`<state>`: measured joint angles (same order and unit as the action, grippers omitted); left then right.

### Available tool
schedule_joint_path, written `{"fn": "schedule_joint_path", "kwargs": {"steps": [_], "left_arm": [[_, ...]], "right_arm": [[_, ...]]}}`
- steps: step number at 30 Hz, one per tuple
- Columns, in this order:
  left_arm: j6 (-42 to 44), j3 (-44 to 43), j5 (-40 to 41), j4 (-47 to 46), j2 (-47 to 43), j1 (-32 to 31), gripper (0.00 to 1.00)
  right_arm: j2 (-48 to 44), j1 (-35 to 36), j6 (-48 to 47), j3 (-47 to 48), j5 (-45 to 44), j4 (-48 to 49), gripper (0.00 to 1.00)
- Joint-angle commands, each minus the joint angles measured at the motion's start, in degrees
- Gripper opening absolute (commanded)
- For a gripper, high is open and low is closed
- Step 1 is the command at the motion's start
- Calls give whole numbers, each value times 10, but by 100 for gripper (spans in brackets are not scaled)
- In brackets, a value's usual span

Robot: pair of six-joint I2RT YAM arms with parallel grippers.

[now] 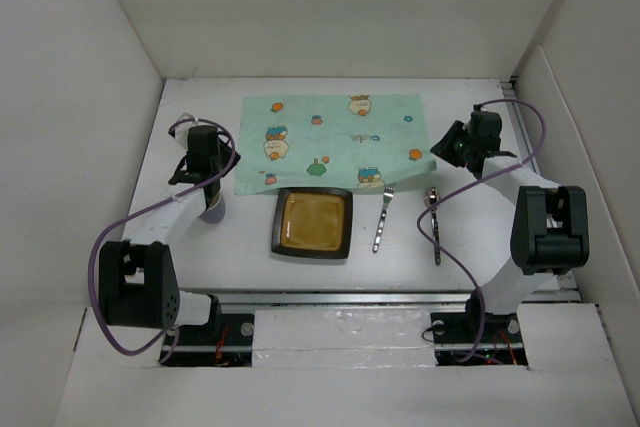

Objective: Set the dinner table for one person

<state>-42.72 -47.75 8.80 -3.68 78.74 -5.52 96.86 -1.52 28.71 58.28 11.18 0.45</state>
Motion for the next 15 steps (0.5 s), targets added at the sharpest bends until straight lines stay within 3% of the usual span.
{"fn": "schedule_joint_path", "kwargs": {"steps": [1,8,10,11,15], "left_arm": [[2,-23,-20,-5,-55,2,26],[28,-55,-108,8,-136,2,28],[38,-73,-163,12,-162,2,27],[53,-77,-179,17,-172,2,27],[112,-105,-246,71,-239,2,24]], "right_arm": [[-54,-3,0,-14,-39,2,33],[-176,32,13,-76,-93,-18,36],[-240,51,8,-125,-79,8,19],[-260,65,7,-141,-71,13,4],[-341,213,-6,-215,-32,26,0]]}}
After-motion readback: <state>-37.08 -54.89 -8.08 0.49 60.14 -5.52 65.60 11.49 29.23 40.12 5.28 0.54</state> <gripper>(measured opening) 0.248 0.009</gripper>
